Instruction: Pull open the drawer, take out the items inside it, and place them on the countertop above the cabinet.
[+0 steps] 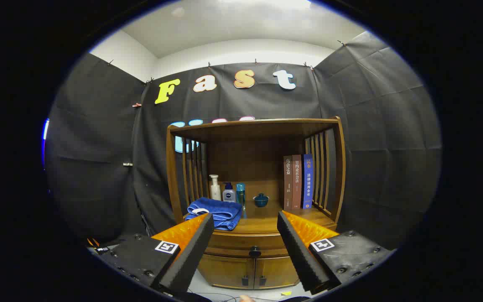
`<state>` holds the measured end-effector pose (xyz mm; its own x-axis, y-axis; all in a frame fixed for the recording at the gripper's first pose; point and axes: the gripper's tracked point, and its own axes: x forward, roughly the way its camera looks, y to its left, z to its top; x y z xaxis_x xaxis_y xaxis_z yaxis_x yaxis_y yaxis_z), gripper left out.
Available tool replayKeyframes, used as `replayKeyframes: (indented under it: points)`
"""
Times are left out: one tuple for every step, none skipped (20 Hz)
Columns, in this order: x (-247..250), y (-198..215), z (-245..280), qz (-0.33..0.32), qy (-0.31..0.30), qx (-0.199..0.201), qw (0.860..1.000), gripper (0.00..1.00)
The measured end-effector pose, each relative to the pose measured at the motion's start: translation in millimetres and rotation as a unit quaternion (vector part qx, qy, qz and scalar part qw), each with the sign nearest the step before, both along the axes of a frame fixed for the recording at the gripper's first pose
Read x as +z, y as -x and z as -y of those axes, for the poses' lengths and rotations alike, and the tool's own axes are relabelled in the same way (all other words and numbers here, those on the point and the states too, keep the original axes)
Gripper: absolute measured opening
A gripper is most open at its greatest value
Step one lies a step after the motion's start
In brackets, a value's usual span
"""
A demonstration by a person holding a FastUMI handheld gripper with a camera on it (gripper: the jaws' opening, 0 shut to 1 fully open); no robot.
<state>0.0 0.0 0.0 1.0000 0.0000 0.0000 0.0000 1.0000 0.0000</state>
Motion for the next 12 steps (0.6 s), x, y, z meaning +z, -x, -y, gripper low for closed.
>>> replayKeyframes:
  points:
    - [-0.1,0.3,1.9,0.0,-0.004,-0.001,1.0,0.98]
    - [-0.8,-0.1,3.9,0.0,-0.006,-0.003,1.0,0.98]
    - [-1.4,0.3,5.9,0.0,-0.007,-0.005,1.0,0.99]
    - [-0.7,-0.1,6.8,0.001,-0.007,-0.006,1.0,0.98]
    - [-0.9,-0.3,7.7,0.001,-0.006,-0.006,1.0,0.98]
    - [-0.9,-1.0,7.9,0.001,-0.004,-0.005,1.0,0.98]
    - [-2.0,-1.9,9.2,0.0,-0.001,-0.006,1.0,0.98]
    - [-2.9,-3.3,10.5,-0.002,0.0,-0.007,1.0,0.98]
    - [-2.8,-3.5,10.8,-0.003,0.0,-0.007,1.0,0.98]
    - [-3.2,-4.5,10.4,-0.005,-0.001,-0.007,1.0,0.98]
    - [-3.7,-5.3,9.2,-0.006,-0.003,-0.006,1.0,0.98]
    - [-4.4,-6.3,9.4,-0.007,-0.004,-0.005,1.0,0.99]
